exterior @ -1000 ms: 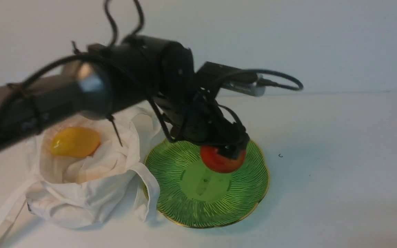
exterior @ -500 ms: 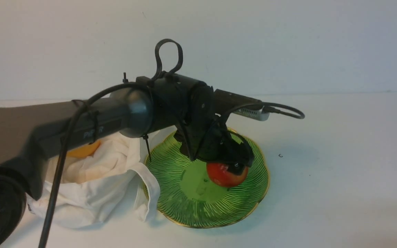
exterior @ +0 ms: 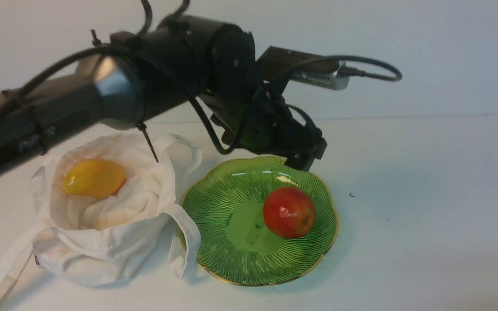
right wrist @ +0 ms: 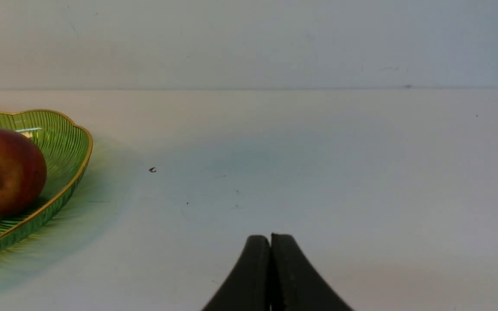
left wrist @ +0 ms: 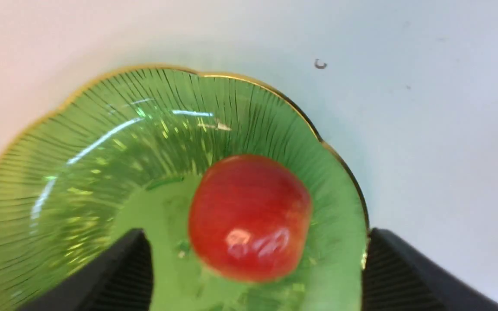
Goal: Take the fruit out of the cloth bag on the white table and place them on a plate.
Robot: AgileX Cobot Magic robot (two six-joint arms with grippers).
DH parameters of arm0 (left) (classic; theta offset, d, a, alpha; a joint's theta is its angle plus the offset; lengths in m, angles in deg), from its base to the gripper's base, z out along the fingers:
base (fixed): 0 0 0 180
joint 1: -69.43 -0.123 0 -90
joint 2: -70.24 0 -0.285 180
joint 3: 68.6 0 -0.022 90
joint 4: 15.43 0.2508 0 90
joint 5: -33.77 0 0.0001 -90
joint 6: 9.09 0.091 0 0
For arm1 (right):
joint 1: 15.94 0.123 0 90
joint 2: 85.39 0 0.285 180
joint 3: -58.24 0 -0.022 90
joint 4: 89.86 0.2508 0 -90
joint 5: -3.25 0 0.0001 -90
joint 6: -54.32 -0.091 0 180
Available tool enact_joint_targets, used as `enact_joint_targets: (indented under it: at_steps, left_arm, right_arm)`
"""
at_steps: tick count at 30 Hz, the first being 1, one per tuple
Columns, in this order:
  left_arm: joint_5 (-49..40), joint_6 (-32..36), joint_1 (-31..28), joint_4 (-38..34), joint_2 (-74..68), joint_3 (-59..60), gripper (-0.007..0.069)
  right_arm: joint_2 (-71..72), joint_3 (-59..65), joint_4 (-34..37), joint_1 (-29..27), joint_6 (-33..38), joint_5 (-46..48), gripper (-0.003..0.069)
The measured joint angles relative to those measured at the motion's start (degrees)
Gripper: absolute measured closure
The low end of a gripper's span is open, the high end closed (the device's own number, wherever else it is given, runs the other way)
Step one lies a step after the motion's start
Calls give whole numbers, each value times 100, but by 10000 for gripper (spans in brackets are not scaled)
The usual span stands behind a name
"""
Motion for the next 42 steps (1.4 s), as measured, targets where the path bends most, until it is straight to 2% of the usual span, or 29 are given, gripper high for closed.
enact_joint_targets:
  at_steps: [1,3,6,8,10,16,18,22,25,26,29,36,42]
  left_arm:
    - [-436,144,0,102,133,-164,162]
    - [-878,236,0,237,304,-311,263]
    - [-1567,312,0,608,717,-395,493]
    - [-1750,318,0,945,1024,-312,588]
    - [-1770,301,0,1161,1344,-122,615]
    - [-1764,106,0,1287,2602,1181,632]
    - [-1545,16,0,1287,3310,1974,632]
    - [-402,-378,0,1292,4779,3510,632]
    - [839,-769,0,1315,6036,4719,632]
    - [1543,-890,0,1344,6549,5305,632]
    - [2322,-1071,0,1415,7304,6282,632]
    - [2715,-1639,0,1434,8350,7256,632]
    - [2711,-1699,0,1439,8434,7289,632]
  right_arm:
    - [0,0,0,0,0,0,673]
    - [0,0,0,0,0,0,673]
    - [0,0,0,0,0,0,673]
    - [0,0,0,0,0,0,673]
    - [0,0,0,0,0,0,673]
    - [0,0,0,0,0,0,673]
    - [0,0,0,0,0,0,673]
    - [0,0,0,0,0,0,673]
    - [0,0,0,0,0,0,673]
    - [0,0,0,0,0,0,673]
    - [0,0,0,0,0,0,673]
    - [0,0,0,0,0,0,673]
    - [0,0,0,0,0,0,673]
